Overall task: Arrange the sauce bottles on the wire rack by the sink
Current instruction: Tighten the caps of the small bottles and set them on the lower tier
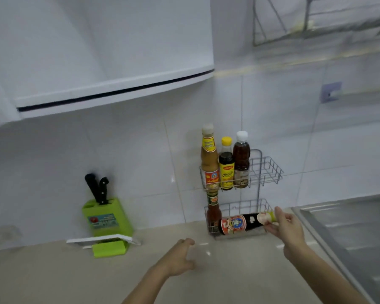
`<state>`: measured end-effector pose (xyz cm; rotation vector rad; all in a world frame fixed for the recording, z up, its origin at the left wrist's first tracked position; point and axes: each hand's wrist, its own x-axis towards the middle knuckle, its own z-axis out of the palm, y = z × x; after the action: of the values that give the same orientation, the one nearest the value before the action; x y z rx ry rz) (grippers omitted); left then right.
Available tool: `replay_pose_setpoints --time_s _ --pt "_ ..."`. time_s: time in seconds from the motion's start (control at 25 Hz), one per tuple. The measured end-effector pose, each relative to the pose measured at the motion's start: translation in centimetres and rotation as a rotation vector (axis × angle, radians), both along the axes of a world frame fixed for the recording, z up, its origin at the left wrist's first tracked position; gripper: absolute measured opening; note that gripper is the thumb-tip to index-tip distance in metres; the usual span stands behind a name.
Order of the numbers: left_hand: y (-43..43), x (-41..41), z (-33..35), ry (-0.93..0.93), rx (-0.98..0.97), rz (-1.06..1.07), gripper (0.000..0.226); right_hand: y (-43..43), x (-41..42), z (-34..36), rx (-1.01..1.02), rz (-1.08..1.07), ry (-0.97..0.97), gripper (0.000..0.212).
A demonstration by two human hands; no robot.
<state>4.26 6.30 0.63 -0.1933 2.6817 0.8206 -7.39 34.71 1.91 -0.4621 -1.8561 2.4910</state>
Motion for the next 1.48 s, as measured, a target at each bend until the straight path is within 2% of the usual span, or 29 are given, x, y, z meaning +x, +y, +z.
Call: replay_pose_setpoints --time_s 0.08,0.16,0.32,0.52,0.68,0.8,0.92,1.04,1.16,1.32,1.4,1.48 --pt "0.4 -2.4 -1.2 -0.02 0.046 0.018 0.064 0.5 -1.8 -1.2 -0.081 -0.109 -0.029 0.033" --pt "0.7 -4.1 -2.2 -0.023 0.125 0.067 0.063 0.7 -3.4 -2.2 -0.13 -0.169 -0.053 0.041" --pt "1.6 -6.4 -4.2 -0.012 0.275 0.206 0.076 0.7 -6.2 -3.4 -0.081 -0.179 -0.052 0.043" --pt "3.6 -8.3 -6.4 0.033 0.479 0.42 0.084 -2.8 -8.5 -2.9 0.076 0.011 0.071 0.031" --pt "5.0 -9.9 -5.9 0.018 0.608 0.392 0.082 -5.4 -9.8 -2.4 0.238 0.348 0.181 0.021" --pt "5.5 -10.6 -6.0 0.105 0.604 0.341 0.086 -6.0 -10.5 -1.2 0.27 0.578 0.23 0.02" --pt "5.7 -10.5 -6.5 0.118 0.547 0.319 0.092 -7.0 -10.2 -1.1 0.376 0.691 0.276 0.018" --pt "6.2 -10.3 -5.7 0.126 0.521 0.256 0.091 -8.0 -9.7 -1.5 0.519 0.68 0.326 0.021" --pt "5.7 -10.5 -4.8 0.081 0.488 0.208 0.089 -7.9 -9.5 -1.7 0.501 0.677 0.269 0.03" --pt "4.5 -9.0 -2.9 -0.082 0.419 0.161 0.084 -6.8 -8.6 -2.1 0.517 0.69 0.162 0.062" --pt "3.8 -8.5 -1.6 -0.135 0.324 0.103 0.069 -5.6 -7.7 -2.6 0.676 0.633 0.177 0.062" --pt "2.2 -6.7 -0.1 -0.163 0.293 0.112 0.052 -4.5 -5.2 -3.1 0.814 0.616 0.226 0.052"
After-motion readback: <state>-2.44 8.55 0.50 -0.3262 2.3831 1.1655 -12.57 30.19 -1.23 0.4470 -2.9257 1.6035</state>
